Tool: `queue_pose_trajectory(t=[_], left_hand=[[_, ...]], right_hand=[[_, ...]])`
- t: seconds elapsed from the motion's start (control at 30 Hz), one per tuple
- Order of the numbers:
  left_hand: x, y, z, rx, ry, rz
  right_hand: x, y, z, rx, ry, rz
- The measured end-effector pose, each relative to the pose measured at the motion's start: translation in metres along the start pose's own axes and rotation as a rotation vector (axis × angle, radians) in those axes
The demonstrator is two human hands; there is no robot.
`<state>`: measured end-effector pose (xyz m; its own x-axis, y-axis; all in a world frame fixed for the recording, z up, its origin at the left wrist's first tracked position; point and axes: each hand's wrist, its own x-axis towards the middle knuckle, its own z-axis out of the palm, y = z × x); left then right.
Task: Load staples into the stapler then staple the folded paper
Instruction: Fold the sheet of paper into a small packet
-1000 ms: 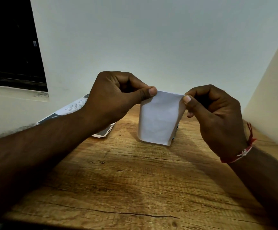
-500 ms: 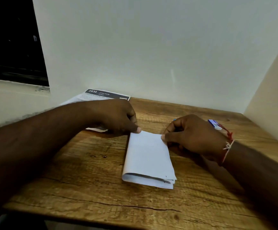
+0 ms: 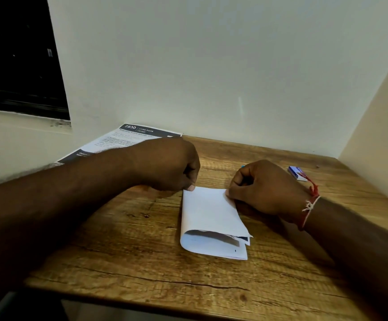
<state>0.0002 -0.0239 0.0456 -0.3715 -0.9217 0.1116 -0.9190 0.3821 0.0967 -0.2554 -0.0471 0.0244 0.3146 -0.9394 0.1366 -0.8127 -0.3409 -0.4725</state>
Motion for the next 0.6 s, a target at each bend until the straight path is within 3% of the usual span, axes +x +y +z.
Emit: queue_pose_trajectory(t=[0.13, 0.6], left_hand=[[-0.008, 0.01, -0.005, 0.165, -0.044, 0.038], [-0.015, 0.023, -0.02, 0.171, -0.342, -0.036]], right_hand=[[-0.003, -0.001, -0.003, -0.001, -0.008, -0.003], [-0.002, -0.001, -0.002, 0.009, -0.025, 0.014]])
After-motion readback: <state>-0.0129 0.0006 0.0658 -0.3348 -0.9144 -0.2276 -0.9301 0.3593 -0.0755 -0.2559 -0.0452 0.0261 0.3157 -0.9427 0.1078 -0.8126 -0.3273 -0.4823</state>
